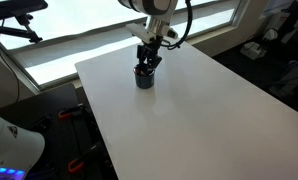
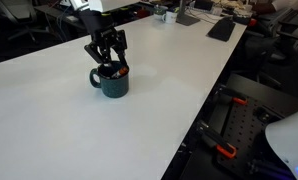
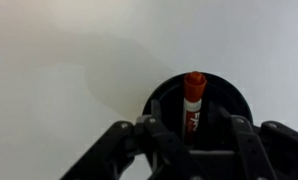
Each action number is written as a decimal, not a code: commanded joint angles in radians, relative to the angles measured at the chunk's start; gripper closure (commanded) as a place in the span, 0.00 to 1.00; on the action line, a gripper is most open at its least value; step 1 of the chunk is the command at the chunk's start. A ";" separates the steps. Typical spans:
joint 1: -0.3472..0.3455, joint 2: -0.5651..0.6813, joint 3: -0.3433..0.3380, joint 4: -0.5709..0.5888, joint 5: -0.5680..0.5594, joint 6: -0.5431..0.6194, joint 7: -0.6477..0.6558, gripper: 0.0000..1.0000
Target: Remove the marker from the cup and put it on the table
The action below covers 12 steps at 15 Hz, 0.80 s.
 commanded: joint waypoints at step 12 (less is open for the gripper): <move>0.002 -0.034 -0.006 -0.054 -0.021 0.012 0.030 0.71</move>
